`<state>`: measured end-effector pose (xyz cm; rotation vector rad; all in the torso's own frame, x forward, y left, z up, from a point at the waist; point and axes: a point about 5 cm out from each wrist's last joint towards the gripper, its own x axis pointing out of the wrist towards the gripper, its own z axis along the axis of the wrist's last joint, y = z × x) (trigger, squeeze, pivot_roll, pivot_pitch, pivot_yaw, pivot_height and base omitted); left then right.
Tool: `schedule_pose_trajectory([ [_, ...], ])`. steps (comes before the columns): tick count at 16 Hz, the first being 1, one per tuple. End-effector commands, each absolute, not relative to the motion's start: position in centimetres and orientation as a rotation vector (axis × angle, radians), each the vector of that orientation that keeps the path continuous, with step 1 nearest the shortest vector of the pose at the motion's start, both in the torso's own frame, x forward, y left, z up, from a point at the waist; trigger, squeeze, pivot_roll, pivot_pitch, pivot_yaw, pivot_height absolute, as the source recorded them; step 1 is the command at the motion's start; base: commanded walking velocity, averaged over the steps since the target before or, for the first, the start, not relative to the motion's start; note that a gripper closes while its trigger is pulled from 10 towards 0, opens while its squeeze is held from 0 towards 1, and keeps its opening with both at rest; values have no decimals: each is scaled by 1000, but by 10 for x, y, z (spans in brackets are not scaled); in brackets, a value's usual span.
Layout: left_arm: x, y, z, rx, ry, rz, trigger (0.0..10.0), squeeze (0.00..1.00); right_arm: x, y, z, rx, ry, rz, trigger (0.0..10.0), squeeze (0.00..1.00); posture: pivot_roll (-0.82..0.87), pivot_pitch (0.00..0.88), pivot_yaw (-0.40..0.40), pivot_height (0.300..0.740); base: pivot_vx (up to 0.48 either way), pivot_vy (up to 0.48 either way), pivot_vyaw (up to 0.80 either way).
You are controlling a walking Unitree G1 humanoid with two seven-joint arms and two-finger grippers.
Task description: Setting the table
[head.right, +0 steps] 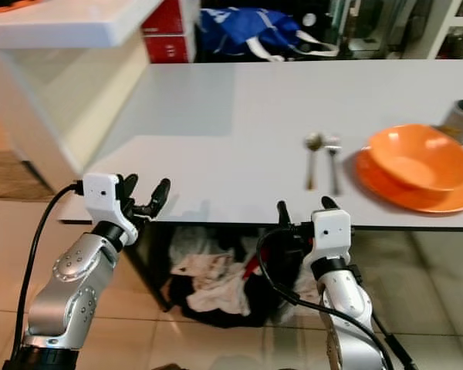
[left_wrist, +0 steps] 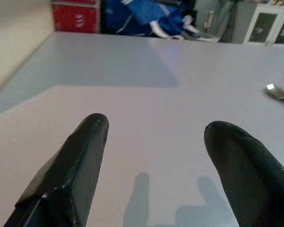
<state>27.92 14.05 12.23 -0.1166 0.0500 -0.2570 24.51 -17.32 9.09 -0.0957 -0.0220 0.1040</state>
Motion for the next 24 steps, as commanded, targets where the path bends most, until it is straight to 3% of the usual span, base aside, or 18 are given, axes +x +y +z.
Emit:
schedule_pose_trajectory([
  [1, 279, 144, 123, -101, 57, -252, 10000, 0, 246, -168, 94, -97, -41, 124, 10000, 0, -177, 0, 93, 740, 0, 480, 0],
  [24, 278, 150, 121, -126, 75, -233, 10000, 0, 246, -163, 94, -88, -36, 130, 10000, 0, -162, 0, 94, 740, 0, 480, 0],
])
